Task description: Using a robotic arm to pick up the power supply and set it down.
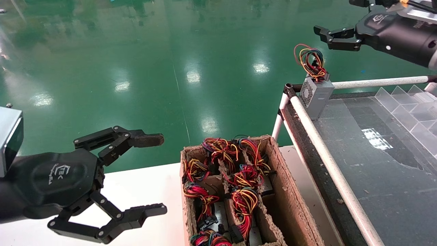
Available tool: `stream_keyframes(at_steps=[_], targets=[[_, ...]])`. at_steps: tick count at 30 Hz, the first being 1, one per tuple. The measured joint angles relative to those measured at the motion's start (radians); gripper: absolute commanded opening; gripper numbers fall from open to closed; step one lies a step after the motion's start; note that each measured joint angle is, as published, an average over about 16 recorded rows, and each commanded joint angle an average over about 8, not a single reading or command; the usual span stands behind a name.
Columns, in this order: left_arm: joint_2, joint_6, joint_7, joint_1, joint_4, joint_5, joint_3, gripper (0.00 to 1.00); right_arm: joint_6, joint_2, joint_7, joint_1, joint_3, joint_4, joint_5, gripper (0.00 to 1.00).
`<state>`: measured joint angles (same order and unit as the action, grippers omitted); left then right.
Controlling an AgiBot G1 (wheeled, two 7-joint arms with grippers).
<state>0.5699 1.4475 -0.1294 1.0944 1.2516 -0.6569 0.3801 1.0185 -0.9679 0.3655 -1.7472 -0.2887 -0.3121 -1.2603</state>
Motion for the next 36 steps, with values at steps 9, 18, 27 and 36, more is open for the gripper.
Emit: stream_keyframes(at_steps=[9,18,27,36], targets=[[0.000,0.000,0.000,0.000,0.000,0.000,0.000,1.00,0.096,0.071,-0.111,0.135,0.002,-0.195,0.106,1.00],[0.000,0.000,0.000,0.000,0.000,0.000,0.000,1.00,0.191,0.143,-0.222,0.269,0.004,-0.389,0.212,1.00],[0.000,0.000,0.000,0.000,0.000,0.000,0.000,1.00,0.287,0.214,-0.332,0.404,0.005,-0.584,0.318,1.00],[0.000,0.000,0.000,0.000,0.000,0.000,0.000,1.00,0.382,0.286,-0.443,0.539,0.007,-0.779,0.424,1.00]])
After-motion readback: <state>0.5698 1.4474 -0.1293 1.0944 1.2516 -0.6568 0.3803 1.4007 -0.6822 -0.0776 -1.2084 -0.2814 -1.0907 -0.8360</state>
